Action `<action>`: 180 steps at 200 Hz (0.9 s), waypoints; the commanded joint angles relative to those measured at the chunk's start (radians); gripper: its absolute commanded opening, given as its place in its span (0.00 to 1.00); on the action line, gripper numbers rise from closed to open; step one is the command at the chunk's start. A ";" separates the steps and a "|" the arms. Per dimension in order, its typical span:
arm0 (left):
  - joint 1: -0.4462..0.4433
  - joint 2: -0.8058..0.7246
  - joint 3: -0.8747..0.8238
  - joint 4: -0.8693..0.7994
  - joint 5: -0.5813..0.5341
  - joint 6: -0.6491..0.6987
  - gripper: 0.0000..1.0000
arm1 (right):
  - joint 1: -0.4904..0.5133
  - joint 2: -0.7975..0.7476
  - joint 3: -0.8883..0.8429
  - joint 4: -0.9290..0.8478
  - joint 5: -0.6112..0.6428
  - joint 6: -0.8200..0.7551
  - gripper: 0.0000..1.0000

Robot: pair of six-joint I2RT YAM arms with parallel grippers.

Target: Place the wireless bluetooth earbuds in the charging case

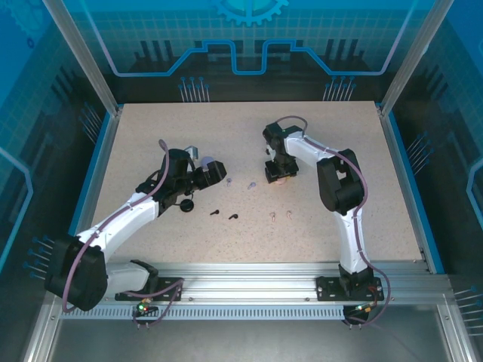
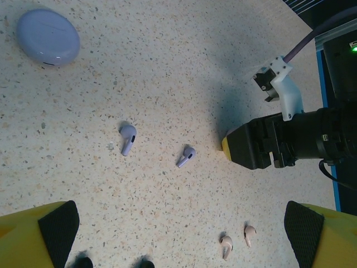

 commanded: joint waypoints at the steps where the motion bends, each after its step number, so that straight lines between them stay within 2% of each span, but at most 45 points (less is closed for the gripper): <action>1: -0.008 0.014 0.026 0.026 0.027 -0.001 0.99 | -0.009 -0.022 -0.019 0.001 -0.067 0.028 0.47; 56: -0.043 0.029 -0.025 0.173 0.029 -0.026 0.99 | -0.010 -0.266 -0.192 0.182 -0.189 0.291 0.41; 111: -0.159 0.133 -0.100 0.507 -0.024 -0.064 0.99 | -0.013 -0.454 -0.382 0.472 -0.298 0.813 0.42; 136: -0.202 0.203 -0.098 0.618 -0.054 -0.064 0.99 | 0.004 -0.508 -0.451 0.550 -0.269 1.023 0.42; 160: -0.231 0.276 -0.089 0.719 -0.084 -0.064 0.99 | 0.020 -0.549 -0.475 0.532 -0.204 1.141 0.42; 180: -0.249 0.335 -0.076 0.794 -0.095 -0.066 0.94 | 0.026 -0.582 -0.503 0.531 -0.165 1.216 0.42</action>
